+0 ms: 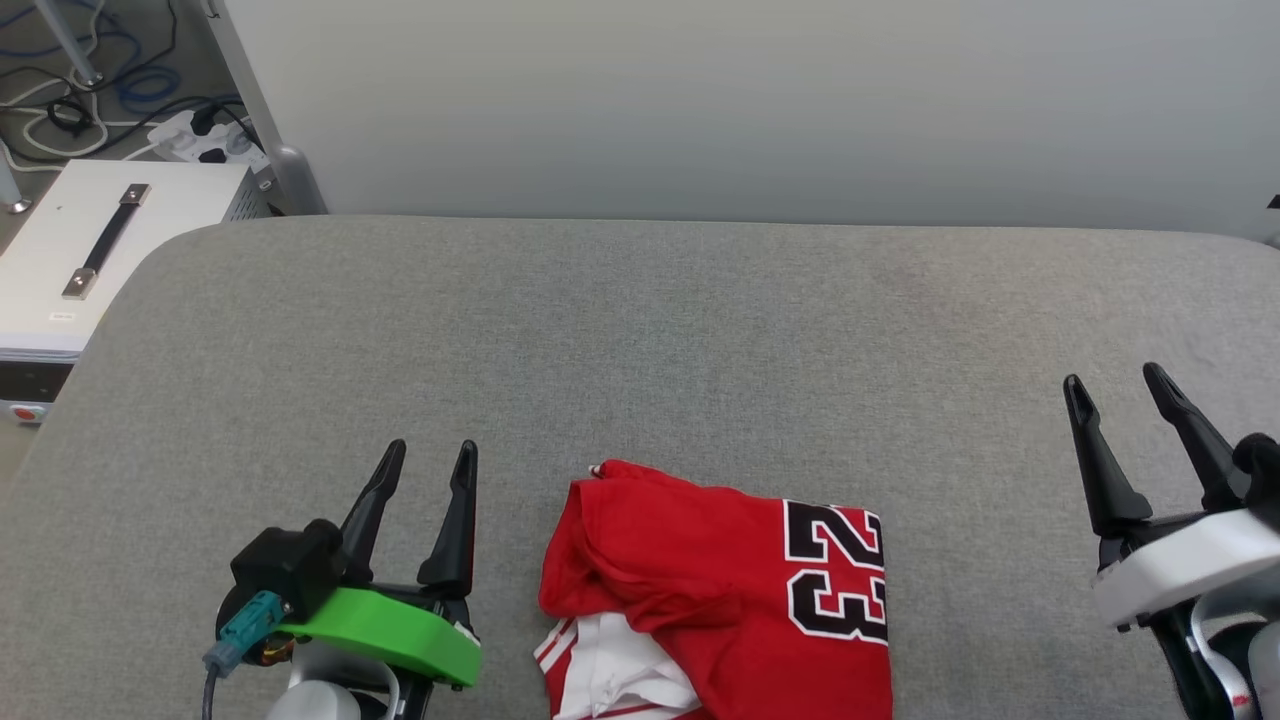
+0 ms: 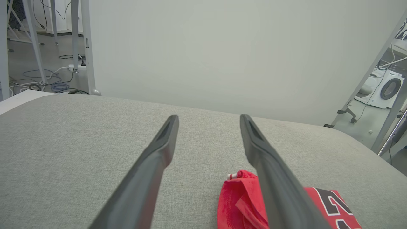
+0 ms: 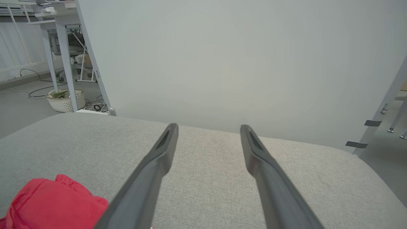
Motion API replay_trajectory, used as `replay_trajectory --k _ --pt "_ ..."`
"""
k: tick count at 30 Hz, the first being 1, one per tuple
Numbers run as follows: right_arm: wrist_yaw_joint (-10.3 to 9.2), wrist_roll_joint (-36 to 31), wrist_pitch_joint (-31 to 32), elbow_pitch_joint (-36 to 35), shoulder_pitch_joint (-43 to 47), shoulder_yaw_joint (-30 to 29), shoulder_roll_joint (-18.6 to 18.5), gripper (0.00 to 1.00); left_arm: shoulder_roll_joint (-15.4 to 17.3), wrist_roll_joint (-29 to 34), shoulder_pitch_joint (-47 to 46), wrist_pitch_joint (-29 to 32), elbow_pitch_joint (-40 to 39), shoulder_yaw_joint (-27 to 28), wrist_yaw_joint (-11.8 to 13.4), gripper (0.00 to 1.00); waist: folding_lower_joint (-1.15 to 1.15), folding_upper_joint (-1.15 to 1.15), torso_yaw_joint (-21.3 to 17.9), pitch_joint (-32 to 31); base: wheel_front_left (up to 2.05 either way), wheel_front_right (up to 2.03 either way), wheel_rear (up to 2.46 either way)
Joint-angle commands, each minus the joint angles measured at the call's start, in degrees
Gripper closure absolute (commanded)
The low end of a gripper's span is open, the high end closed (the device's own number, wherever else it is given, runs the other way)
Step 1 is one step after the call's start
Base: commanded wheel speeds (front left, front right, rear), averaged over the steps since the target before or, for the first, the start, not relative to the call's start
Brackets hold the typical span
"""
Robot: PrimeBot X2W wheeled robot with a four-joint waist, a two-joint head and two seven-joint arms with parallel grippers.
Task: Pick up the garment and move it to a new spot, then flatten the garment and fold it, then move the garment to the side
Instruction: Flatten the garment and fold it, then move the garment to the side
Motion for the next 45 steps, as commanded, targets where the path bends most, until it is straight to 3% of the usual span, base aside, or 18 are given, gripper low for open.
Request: replay_trajectory --k 1,3,9,22,26,30,37,45 --pt "-0.02 -0.93 -0.87 -1.22 1.72 -0.73 1.2 0.0 -0.27 -0.06 0.92 -0.34 -0.41 0.04 -0.19 0.0 0.0 0.0 -0.19 0.23 0.0 0.0 0.0" --pt "-0.02 -3.04 -3.33 -2.7 5.91 -2.81 4.52 0.0 -0.62 0.32 1.72 -0.34 -1.41 0.25 -0.19 0.0 0.0 0.0 -0.15 0.33 0.0 0.0 0.0" --pt "-0.02 -5.14 -5.09 -2.49 9.76 -3.51 8.66 0.0 -1.01 1.91 2.95 -0.34 -2.45 0.37 -0.19 0.0 0.0 0.0 0.11 0.24 0.0 0.0 0.0" --pt "-0.02 -2.7 -3.17 -0.26 9.6 -2.58 8.93 0.0 -1.54 2.52 2.77 -0.34 -2.56 0.2 -0.19 0.0 0.0 0.0 0.58 0.71 0.0 0.0 0.0" --pt "-0.02 -1.05 4.94 -1.09 9.57 0.11 6.35 0.0 -1.48 2.07 2.41 -0.34 -1.77 -0.3 -0.19 0.0 0.0 0.0 0.98 1.48 0.0 0.0 0.0" --pt "-0.02 2.38 18.57 -2.96 8.74 2.77 3.97 0.0 -1.33 1.94 1.61 -0.34 -1.41 -0.54 -0.19 0.0 0.0 0.0 1.65 2.94 0.0 0.0 0.0" --pt "-0.02 7.44 43.44 -5.26 6.26 2.2 5.89 0.0 -1.53 2.1 -0.61 -0.34 -1.38 -1.39 -0.19 0.0 0.0 0.0 3.9 6.75 0.0 0.0 0.0" --pt "-0.02 3.39 54.97 -3.63 1.79 2.16 8.18 0.0 -2.0 2.07 -3.13 -0.34 -1.0 -2.4 -0.19 0.0 0.0 0.0 7.31 10.51 0.0 0.0 0.0"
